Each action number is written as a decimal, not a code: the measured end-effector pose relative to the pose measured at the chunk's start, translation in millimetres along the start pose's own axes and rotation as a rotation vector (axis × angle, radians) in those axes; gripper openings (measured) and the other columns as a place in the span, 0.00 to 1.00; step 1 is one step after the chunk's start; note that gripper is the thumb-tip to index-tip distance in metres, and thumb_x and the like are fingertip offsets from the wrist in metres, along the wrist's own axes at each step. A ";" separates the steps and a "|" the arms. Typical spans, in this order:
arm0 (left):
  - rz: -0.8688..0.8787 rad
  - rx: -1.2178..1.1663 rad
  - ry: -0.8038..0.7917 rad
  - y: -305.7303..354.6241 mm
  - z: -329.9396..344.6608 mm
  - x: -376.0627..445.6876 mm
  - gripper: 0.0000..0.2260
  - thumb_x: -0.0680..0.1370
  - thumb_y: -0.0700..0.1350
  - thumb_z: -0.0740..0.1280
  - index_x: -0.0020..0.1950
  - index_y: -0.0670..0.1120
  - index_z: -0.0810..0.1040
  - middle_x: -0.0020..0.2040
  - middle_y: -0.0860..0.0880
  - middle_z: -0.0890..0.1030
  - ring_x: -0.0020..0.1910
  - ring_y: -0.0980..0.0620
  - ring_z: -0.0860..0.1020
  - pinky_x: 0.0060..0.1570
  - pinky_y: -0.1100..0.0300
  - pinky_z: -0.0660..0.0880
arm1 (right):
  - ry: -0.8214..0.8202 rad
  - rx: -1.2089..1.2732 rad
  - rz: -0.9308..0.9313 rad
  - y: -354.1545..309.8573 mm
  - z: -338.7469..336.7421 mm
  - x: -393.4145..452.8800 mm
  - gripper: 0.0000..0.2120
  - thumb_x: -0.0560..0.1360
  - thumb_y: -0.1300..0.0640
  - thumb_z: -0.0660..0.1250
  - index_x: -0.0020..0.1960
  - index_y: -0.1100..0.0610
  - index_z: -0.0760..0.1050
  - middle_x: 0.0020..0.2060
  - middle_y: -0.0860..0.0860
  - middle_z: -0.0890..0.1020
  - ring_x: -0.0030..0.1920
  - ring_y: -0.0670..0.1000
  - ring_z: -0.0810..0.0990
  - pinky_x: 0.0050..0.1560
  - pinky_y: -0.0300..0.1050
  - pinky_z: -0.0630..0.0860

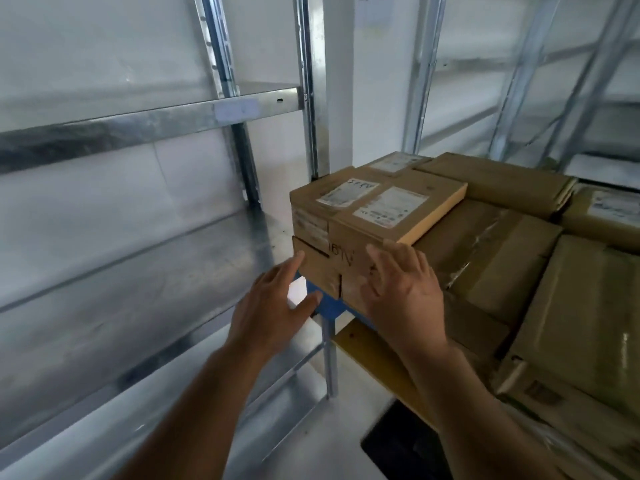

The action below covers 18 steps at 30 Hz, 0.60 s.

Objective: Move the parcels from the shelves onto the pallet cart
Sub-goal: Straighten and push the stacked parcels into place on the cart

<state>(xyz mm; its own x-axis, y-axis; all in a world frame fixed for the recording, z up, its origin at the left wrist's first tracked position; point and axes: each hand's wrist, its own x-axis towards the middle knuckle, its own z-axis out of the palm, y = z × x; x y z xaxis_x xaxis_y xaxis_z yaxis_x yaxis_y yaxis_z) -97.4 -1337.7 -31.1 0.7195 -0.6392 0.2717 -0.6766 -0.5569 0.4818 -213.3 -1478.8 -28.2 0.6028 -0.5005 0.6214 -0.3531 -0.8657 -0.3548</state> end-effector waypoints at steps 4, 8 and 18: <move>0.146 -0.024 -0.018 -10.3 -0.4 54.0 0.35 0.74 0.62 0.63 0.75 0.59 0.49 0.74 0.53 0.62 0.72 0.50 0.61 0.64 0.47 0.66 | -0.004 -0.121 0.142 11.1 3.2 17.7 0.28 0.72 0.48 0.69 0.69 0.55 0.68 0.63 0.55 0.74 0.63 0.56 0.72 0.60 0.53 0.70; 0.356 -0.037 -0.038 -14.6 0.9 102.3 0.39 0.72 0.60 0.67 0.75 0.60 0.47 0.75 0.52 0.60 0.73 0.49 0.59 0.67 0.48 0.61 | -0.058 -0.222 0.292 16.3 5.3 22.5 0.35 0.72 0.41 0.65 0.74 0.50 0.57 0.69 0.50 0.67 0.68 0.52 0.63 0.67 0.50 0.63; 0.739 0.027 -0.209 -21.3 16.9 178.1 0.35 0.73 0.57 0.68 0.75 0.54 0.56 0.75 0.50 0.61 0.73 0.47 0.59 0.70 0.49 0.56 | -0.141 -0.391 0.454 13.7 15.4 34.6 0.38 0.72 0.41 0.66 0.76 0.47 0.53 0.68 0.49 0.71 0.67 0.53 0.67 0.66 0.50 0.63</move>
<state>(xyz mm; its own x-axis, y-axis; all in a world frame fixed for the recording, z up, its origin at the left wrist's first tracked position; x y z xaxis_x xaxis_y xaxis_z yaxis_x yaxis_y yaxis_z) 42.6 -1448.6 -7.1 0.0357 -0.9359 0.3506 -0.9757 0.0432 0.2148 -186.2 -1508.1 -22.3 0.4099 -0.8378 0.3606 -0.8171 -0.5130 -0.2631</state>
